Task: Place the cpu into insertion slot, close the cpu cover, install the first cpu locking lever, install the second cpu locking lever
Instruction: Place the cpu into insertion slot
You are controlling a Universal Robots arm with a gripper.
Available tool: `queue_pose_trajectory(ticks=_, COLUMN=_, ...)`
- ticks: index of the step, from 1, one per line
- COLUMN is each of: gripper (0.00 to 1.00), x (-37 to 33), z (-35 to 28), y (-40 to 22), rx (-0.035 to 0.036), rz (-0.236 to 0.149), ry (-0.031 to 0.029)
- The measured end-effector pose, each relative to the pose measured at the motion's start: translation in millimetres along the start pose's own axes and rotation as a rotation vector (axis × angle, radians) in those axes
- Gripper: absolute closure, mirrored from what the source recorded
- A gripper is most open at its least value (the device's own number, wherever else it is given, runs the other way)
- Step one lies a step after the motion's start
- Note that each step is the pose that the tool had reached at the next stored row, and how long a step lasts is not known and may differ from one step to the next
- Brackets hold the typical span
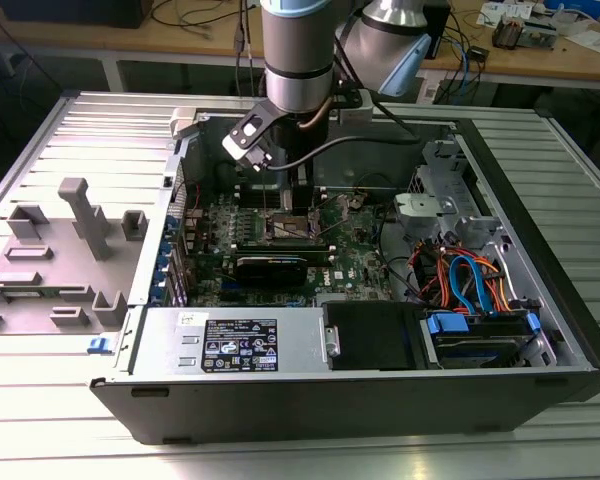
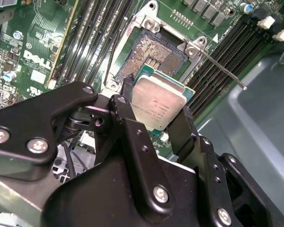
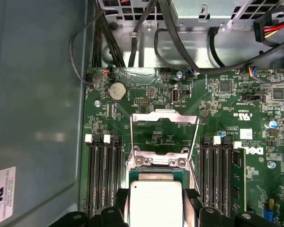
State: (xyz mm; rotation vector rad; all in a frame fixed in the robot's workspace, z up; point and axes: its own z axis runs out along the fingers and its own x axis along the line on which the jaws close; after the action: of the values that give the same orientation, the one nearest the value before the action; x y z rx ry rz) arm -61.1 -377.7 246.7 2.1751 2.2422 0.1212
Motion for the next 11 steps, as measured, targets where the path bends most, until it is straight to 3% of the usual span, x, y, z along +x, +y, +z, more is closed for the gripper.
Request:
queue_pose_trajectory(ticks=2, gripper=0.46, x=0.0, z=0.2, y=-0.1, rx=0.0002, rz=0.000, ry=-0.0007)
queue_pose_trajectory(ticks=4, gripper=0.46, x=-0.1, z=1.6, y=-0.2, rx=0.0002, rz=0.000, ry=-0.0067)
queue_pose_trajectory(ticks=11, gripper=0.46, x=-0.1, z=1.7, y=-0.2, rx=0.0003, rz=0.000, ry=-0.0074)
